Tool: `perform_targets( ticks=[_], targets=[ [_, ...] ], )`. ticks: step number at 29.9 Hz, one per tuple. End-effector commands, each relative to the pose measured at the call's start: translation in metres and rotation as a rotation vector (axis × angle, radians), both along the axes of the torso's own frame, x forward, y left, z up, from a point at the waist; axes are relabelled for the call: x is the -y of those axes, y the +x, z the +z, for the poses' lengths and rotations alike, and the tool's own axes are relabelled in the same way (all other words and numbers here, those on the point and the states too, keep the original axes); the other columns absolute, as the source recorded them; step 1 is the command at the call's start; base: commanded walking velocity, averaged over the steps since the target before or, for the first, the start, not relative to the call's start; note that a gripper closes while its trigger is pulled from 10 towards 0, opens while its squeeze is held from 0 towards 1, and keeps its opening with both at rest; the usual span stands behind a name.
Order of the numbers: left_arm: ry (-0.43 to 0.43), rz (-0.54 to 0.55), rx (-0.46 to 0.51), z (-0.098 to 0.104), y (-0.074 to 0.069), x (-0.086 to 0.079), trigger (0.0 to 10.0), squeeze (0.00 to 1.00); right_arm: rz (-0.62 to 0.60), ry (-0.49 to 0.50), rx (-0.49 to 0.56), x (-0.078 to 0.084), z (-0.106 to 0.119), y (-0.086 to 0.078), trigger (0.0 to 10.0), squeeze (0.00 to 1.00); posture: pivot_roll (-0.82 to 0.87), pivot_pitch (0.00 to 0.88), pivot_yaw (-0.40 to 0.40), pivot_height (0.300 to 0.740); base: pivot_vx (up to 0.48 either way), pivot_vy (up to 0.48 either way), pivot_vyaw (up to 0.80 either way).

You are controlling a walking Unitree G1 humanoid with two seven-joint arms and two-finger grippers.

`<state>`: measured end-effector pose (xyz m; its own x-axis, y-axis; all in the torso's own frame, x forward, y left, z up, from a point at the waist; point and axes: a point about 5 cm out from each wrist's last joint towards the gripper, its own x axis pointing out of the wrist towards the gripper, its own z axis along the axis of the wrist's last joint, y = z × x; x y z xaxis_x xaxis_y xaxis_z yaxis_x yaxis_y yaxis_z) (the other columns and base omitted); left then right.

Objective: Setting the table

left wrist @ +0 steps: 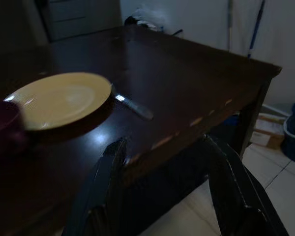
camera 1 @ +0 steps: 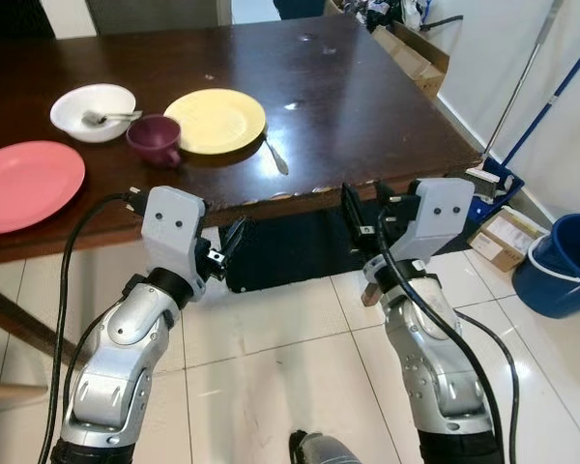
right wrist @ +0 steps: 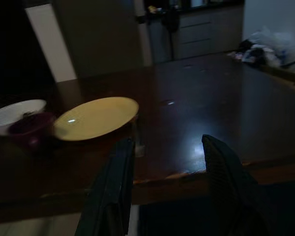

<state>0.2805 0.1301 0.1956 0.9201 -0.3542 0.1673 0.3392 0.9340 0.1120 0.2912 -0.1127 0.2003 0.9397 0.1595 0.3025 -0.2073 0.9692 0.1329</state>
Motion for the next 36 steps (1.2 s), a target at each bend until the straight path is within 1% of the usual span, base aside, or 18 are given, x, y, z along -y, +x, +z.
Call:
perform_targets(
  ticks=[1, 6, 17, 19, 20, 21, 22, 23, 25, 27, 28, 29, 30, 32, 33, 34, 35, 36],
  targets=[
    [0.017, 0.007, -0.022, -0.007, 0.000, -0.002, 10.0, 0.00, -0.006, 0.007, -0.001, 0.002, -0.002, 0.000, 10.0, 0.00, -0.11, 0.090, 0.044, 0.740, 0.480, 0.000, 0.00],
    [0.019, -0.010, -0.015, -0.007, -0.001, 0.002, 10.0, 0.00, -0.060, 0.009, -0.023, 0.011, -0.007, 0.002, 10.0, 0.00, -0.11, 0.088, 0.045, 0.740, 0.480, 0.000, 0.00],
    [0.018, -0.016, -0.012, -0.007, -0.001, 0.003, 10.0, 0.00, -0.070, -0.021, -0.042, 0.019, -0.010, 0.004, 10.0, 0.00, -0.11, 0.094, 0.047, 0.740, 0.459, 0.000, 0.00],
    [0.019, -0.019, -0.013, -0.007, -0.002, 0.004, 10.0, 0.00, -0.070, -0.040, -0.065, 0.021, -0.014, 0.005, 10.0, 0.00, -0.11, 0.097, 0.046, 0.740, 0.390, 0.000, 0.00],
    [0.023, -0.022, -0.011, -0.007, -0.003, 0.004, 10.0, 0.00, -0.068, -0.054, -0.081, 0.022, -0.017, 0.005, 10.0, 0.00, -0.11, 0.097, 0.046, 0.740, 0.349, 0.000, 0.00],
    [0.055, -0.032, 0.001, -0.006, -0.003, 0.004, 10.0, 0.00, -0.060, -0.088, -0.120, 0.026, -0.024, 0.006, 10.0, 0.00, -0.11, 0.097, 0.046, 0.740, 0.285, 0.000, 0.00],
    [0.055, -0.032, 0.001, -0.006, -0.003, 0.004, 10.0, 0.00, -0.060, -0.088, -0.120, 0.026, -0.024, 0.006, 10.0, 0.00, -0.11, 0.097, 0.046, 0.740, 0.285, 0.000, 0.00],
    [0.077, -0.039, 0.009, -0.005, -0.004, 0.004, 10.0, 0.00, -0.042, -0.085, -0.134, 0.026, -0.025, 0.006, 10.0, 0.00, -0.11, 0.097, 0.046, 0.740, 0.000, 0.000, 0.00],
    [0.081, -0.041, 0.011, -0.004, -0.004, 0.004, 10.0, 0.00, -0.034, -0.077, -0.136, 0.026, -0.025, 0.006, 10.0, 0.00, -0.11, 0.097, 0.046, 0.740, 0.000, 0.000, 0.00],
    [0.119, -0.086, 0.014, 0.000, -0.004, 0.002, 10.0, 0.00, 0.007, -0.094, -0.168, 0.025, -0.028, 0.007, 10.0, 0.00, -0.11, 0.106, 0.048, 0.740, 0.000, 0.000, 0.00],
    [0.125, -0.103, 0.012, 0.002, -0.004, 0.001, 10.0, 0.00, 0.016, -0.103, -0.176, 0.025, -0.029, 0.007, 10.0, 0.00, -0.11, 0.106, 0.048, 0.740, 0.000, 0.000, 0.00],
    [0.133, -0.131, 0.014, 0.006, -0.003, -0.001, 10.0, 0.00, 0.024, -0.108, -0.209, 0.024, -0.034, 0.009, 10.0, 0.00, -0.11, 0.106, 0.043, 0.740, 0.000, 0.000, 0.00],
    [0.132, -0.161, 0.017, 0.014, -0.001, -0.005, 10.0, 0.00, 0.031, -0.119, -0.241, 0.023, -0.040, 0.010, 10.0, 0.00, -0.10, 0.105, 0.043, 0.740, 0.000, 0.000, 0.00],
    [0.129, -0.170, 0.019, 0.018, 0.000, -0.007, 10.0, 0.00, 0.035, -0.127, -0.246, 0.022, -0.041, 0.011, 10.0, 0.00, -0.10, 0.105, 0.043, 0.740, 0.000, 0.000, 0.00],
    [0.132, -0.196, 0.047, 0.032, 0.003, -0.012, 10.0, 0.00, 0.039, -0.124, -0.265, 0.020, -0.048, 0.013, 10.0, 0.00, -0.09, 0.108, 0.045, 0.740, 0.000, 0.000, 0.00],
    [0.132, -0.196, 0.047, 0.032, 0.003, -0.012, 10.0, 0.00, 0.039, -0.124, -0.265, 0.020, -0.048, 0.013, 10.0, 0.00, -0.09, 0.108, 0.045, 0.740, 0.000, 0.000, 0.00],
    [0.129, -0.201, 0.072, 0.045, 0.006, -0.015, 10.0, 0.00, 0.051, -0.124, -0.293, 0.018, -0.053, 0.014, 10.0, 0.00, -0.08, 0.110, 0.046, 0.740, 0.000, 0.000, 0.00],
    [0.126, -0.195, 0.081, 0.049, 0.008, -0.016, 10.0, 0.00, 0.055, -0.127, -0.306, 0.016, -0.056, 0.014, 10.0, 0.00, -0.08, 0.110, 0.046, 0.740, 0.000, 0.000, 0.00]
  ],
)
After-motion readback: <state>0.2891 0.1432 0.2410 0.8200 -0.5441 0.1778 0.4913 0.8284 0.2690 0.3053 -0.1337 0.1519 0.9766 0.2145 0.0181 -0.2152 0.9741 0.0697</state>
